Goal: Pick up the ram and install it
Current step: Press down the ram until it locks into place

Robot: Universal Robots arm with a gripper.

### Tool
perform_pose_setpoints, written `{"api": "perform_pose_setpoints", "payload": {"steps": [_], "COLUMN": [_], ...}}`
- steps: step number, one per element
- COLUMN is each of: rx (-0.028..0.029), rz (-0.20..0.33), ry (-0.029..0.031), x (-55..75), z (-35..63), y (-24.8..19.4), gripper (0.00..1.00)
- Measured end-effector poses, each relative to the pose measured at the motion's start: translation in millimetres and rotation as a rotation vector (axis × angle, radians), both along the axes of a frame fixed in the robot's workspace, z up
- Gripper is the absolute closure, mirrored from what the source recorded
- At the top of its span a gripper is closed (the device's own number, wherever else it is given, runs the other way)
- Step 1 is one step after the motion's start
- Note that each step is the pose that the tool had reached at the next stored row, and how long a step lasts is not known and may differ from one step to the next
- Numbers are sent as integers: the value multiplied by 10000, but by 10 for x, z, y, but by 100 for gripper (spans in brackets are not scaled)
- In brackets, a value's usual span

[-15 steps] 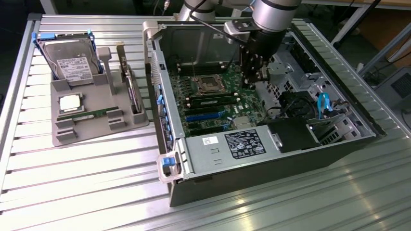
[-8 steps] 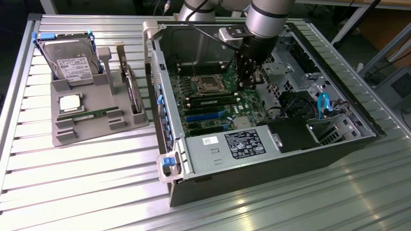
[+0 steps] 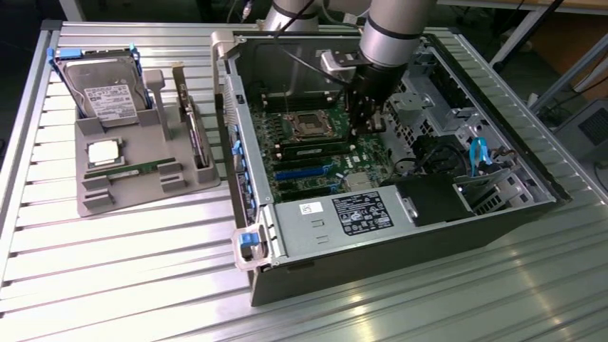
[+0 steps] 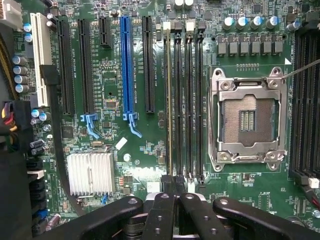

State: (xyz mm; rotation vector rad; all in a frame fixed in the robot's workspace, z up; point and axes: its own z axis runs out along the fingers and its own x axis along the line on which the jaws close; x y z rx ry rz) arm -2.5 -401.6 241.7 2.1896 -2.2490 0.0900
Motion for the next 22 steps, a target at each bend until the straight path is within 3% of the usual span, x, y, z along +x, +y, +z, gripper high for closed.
{"api": "perform_pose_setpoints", "payload": {"steps": [8, 11, 16, 19, 22], "rx": [-3, 0, 0, 0, 0], "rz": [-1, 0, 0, 0, -1], "ry": [1, 0, -2, -2, -2], "x": [0, -1, -472, -861, -941], "z": [-107, 46, 47, 47, 15], "y": [0, 0, 0, 0, 0], "gripper": [90, 90, 90, 90, 90]}}
